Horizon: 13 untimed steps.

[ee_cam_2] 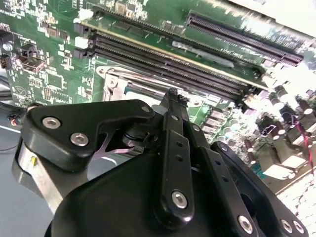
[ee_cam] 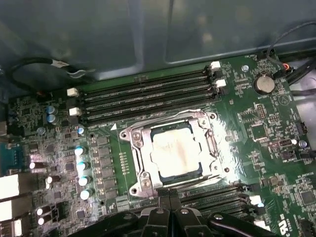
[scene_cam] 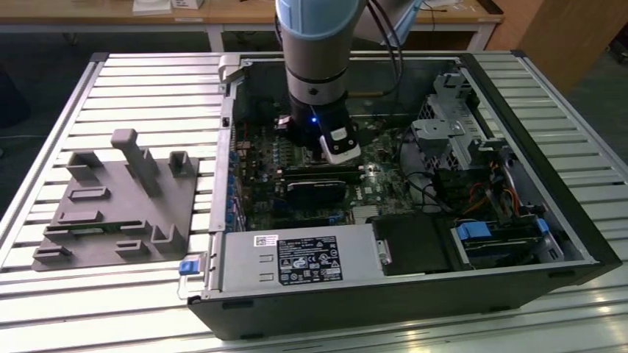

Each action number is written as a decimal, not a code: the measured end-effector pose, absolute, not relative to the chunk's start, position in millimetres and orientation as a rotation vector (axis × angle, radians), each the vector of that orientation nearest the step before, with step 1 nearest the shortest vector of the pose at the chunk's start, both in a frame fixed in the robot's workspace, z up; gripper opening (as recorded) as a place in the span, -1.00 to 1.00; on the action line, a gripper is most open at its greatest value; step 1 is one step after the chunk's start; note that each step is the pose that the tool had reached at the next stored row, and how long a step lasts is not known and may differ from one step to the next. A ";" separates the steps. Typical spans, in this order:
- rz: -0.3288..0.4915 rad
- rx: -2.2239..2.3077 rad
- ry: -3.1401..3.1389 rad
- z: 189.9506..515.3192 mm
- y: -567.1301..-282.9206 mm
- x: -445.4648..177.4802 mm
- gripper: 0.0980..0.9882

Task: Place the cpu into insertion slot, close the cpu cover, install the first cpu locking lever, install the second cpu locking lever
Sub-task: 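Install the second cpu locking lever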

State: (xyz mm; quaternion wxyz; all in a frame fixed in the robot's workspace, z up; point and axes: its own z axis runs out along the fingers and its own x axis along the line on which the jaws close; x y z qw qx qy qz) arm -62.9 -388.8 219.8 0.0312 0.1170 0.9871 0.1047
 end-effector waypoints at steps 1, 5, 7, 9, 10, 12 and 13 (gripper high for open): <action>0.319 0.360 3.041 219.8 -386.5 -62.2 -0.98; 0.294 0.360 3.042 219.7 -379.7 -59.2 -0.98; 0.280 0.361 3.042 219.6 -377.7 -57.2 -0.98; 0.264 0.363 3.041 219.4 -374.3 -53.7 -0.98; 0.261 0.363 3.041 219.3 -372.6 -52.5 -0.98; 0.255 0.363 3.042 218.7 -368.3 -49.4 -0.98; 0.251 0.363 3.042 218.5 -365.6 -47.9 -0.98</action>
